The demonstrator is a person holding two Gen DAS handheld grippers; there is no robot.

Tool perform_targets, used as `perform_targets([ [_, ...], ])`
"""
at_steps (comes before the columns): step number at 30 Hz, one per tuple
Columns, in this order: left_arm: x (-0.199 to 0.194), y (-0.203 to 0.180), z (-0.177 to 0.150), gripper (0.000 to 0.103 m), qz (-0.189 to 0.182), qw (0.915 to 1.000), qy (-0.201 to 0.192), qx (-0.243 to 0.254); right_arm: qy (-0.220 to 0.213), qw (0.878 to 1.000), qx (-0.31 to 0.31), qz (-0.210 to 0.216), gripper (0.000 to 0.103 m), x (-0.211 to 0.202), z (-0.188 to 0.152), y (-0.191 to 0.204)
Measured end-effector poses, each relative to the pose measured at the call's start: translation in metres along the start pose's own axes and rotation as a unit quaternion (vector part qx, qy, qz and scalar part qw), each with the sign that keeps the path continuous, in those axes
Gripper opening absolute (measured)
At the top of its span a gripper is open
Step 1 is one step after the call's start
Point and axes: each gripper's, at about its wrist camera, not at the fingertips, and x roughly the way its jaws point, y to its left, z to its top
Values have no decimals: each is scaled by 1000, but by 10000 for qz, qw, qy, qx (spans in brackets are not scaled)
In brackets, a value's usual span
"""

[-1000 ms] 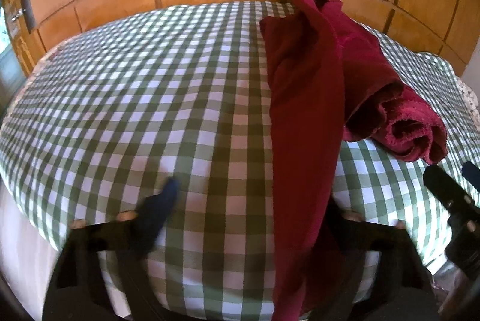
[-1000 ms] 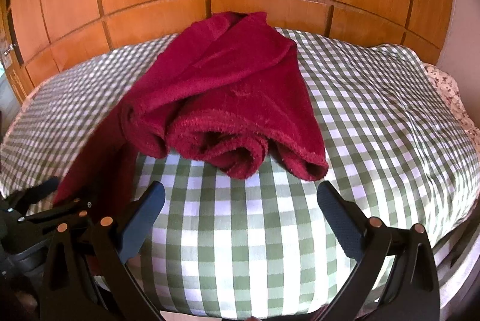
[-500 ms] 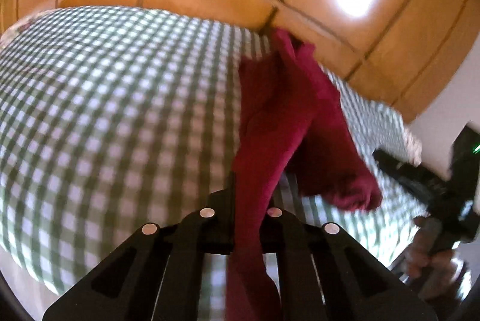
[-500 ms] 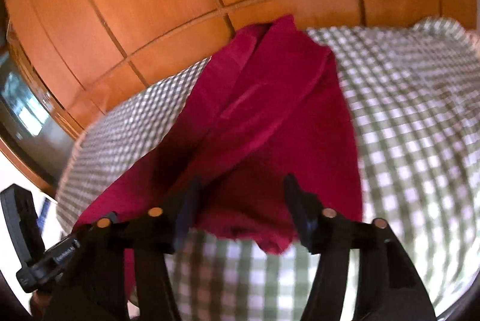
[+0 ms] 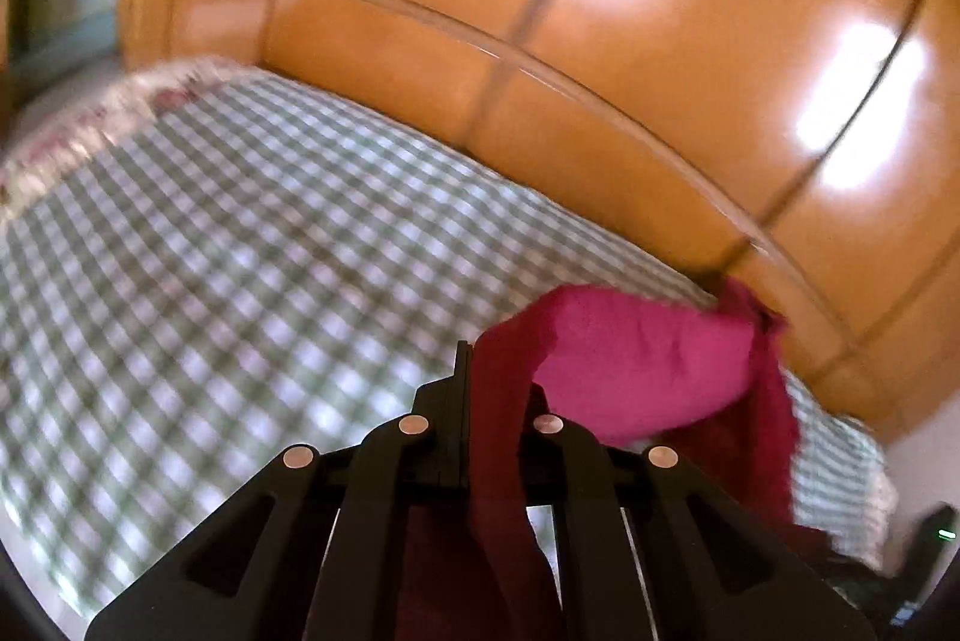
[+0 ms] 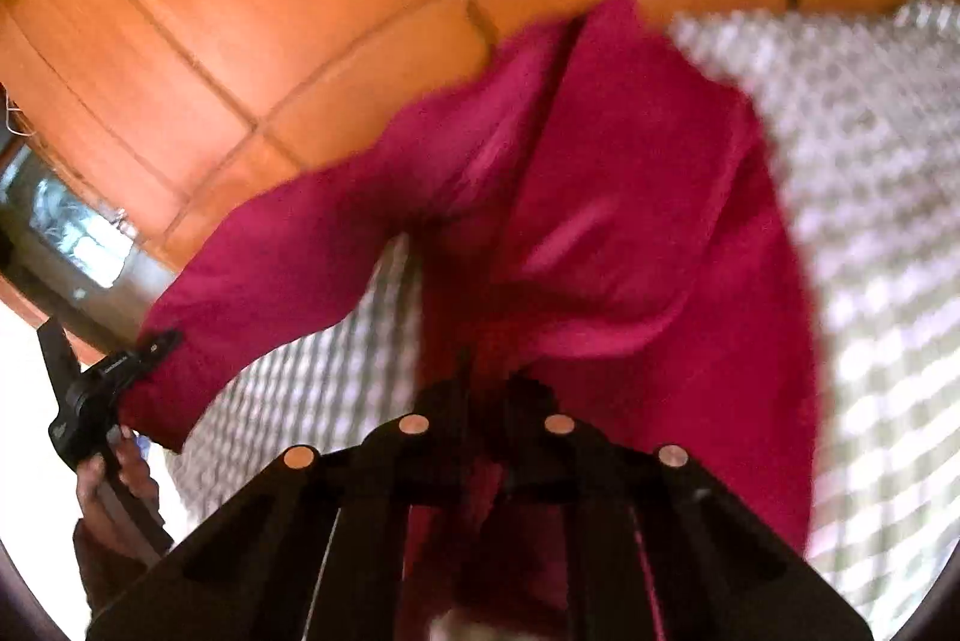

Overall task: Fold small clothes
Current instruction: 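Grasp the sweatshirt with the left gripper while the right gripper grasps it too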

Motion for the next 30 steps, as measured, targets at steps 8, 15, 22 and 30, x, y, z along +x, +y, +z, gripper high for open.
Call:
perform_targets([
  [8,-4,30,16,75,963,9938,-461,-309,-1104,9714,394,-2067,7,-74,80,-127],
  [15,-25,-6,-40,70,-774,9966,71,281,-1353,9438,1204,-2766,60,-93,105,-214],
  [22,30,-60,-120,47,-2078,9626,1679,448,-362,9838,1120,-1353,67,-69,20,-188],
  [30,69,-117,-162,47,-2773,9311,2368,43,784,9854,1490,253,48,-30,-66,-163],
])
